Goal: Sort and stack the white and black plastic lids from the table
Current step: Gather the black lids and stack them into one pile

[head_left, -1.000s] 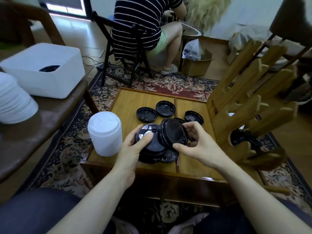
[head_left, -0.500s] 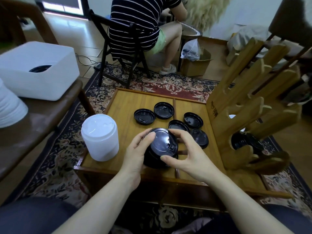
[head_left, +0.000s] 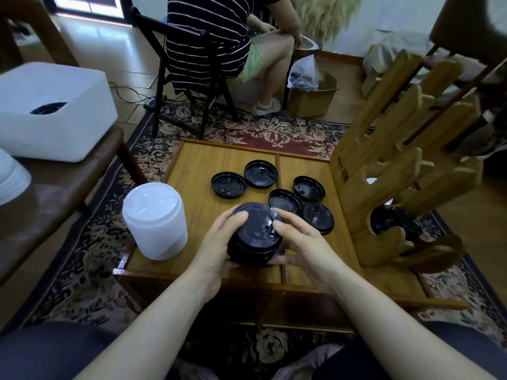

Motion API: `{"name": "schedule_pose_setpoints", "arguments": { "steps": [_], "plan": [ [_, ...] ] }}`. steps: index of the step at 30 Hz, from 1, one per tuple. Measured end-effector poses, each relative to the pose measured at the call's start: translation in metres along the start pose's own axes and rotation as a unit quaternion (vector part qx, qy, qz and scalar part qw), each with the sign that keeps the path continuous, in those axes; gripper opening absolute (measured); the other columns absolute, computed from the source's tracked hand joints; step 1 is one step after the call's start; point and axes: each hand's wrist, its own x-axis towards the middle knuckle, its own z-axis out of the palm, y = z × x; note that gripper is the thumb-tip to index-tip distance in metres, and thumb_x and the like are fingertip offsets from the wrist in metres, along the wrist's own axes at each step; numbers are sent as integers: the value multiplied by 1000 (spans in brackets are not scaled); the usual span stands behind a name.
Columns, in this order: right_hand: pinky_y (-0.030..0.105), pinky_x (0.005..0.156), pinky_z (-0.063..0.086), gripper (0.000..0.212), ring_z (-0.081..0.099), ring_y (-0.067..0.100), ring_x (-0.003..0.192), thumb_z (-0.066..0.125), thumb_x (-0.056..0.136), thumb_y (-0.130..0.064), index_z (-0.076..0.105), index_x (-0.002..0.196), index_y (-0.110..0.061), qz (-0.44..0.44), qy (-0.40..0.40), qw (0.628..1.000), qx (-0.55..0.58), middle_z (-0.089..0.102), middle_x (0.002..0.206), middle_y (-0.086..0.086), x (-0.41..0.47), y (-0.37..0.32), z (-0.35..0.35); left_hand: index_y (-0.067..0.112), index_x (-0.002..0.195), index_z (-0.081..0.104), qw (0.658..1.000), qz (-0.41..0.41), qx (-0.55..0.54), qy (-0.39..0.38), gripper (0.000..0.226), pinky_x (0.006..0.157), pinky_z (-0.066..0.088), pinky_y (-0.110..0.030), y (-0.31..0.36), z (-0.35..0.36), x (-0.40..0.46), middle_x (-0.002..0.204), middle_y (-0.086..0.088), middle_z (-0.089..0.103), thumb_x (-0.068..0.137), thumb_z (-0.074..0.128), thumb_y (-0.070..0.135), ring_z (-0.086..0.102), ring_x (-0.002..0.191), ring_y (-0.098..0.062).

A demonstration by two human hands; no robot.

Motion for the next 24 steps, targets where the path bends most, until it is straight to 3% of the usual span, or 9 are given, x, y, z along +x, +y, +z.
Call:
{"name": "schedule_pose_setpoints", "arguments": {
  "steps": [5,7,9,11,17,21,24],
  "plan": [
    [35,82,59,45,67,18,111,63,88,-34,59,132,-26,-19,-35,999,-31,65,124,8,5,0,-2,31,121,68,999,23,-18,29,37,83,59,-43,3,-3,4,113,2,74,85,70,22,68,106,-20],
    [31,90,56,49,62,13,115,60,88,-41,56,135,-29,-59,-15,990,-129,64,125,0,9,3,-6,28,120,69,996,32,-39,68,36,81,58,-40,3,-5,7,113,0,74,86,69,16,69,104,-20],
    [31,101,48,52,52,8,122,62,89,-45,52,138,-31,-114,22,937,-329,55,130,-9,14,9,-15,28,120,68,993,28,-59,100,37,77,58,-38,2,-9,11,114,0,73,86,70,15,68,104,-20],
    [34,108,39,60,39,8,129,67,88,-44,44,142,-29,-127,11,869,-477,46,136,-11,17,19,-20,28,122,67,990,22,-73,122,39,72,58,-37,1,-14,15,116,-2,72,85,72,15,68,105,-21],
    [37,120,22,93,13,16,147,70,82,-52,18,156,-28,-104,-16,778,-620,20,160,-1,24,44,-16,28,123,67,986,9,-78,149,40,82,58,-41,-5,-18,22,115,-2,72,85,72,18,68,104,-21],
    [30,106,34,61,34,15,132,62,89,-41,40,146,-31,-144,-1,741,-656,44,139,-4,24,44,-19,28,124,67,987,-13,-73,145,42,92,56,-45,-11,-19,24,114,-3,72,83,73,19,67,107,-23],
    [31,102,36,29,40,12,123,59,93,-39,65,121,-31,-158,30,755,-636,52,124,-7,23,33,-24,28,122,68,991,-29,-60,116,40,95,55,-44,-16,-18,25,116,-3,73,83,74,20,67,110,-24]
  ]
}}
